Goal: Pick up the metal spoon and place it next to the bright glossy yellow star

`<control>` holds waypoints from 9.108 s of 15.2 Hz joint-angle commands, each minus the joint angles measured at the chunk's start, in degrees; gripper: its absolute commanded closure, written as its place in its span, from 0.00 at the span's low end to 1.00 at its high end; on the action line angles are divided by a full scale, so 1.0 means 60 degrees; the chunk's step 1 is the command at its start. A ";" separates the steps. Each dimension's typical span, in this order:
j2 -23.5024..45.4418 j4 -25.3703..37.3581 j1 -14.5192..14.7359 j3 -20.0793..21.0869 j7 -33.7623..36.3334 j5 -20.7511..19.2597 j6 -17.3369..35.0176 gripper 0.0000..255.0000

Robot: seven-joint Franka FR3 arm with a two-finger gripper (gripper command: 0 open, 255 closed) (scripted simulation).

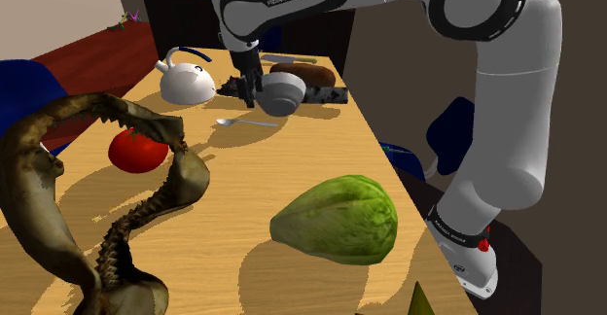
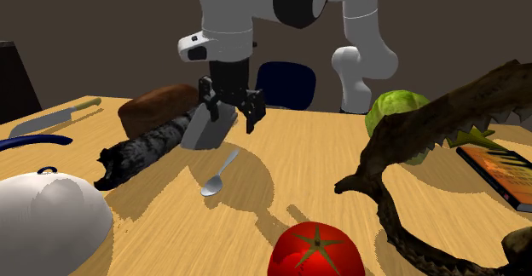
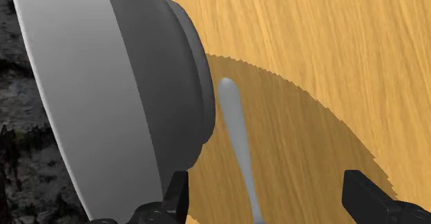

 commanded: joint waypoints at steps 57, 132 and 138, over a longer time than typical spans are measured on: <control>-0.1456 -0.2008 0.0774 0.0519 0.0997 0.0255 -0.0246 1.00; -0.0504 -0.3897 0.7252 0.6135 1.2967 0.1237 0.1631 1.00; -0.0504 -0.3896 0.7252 0.6135 1.2967 0.1237 0.1631 0.00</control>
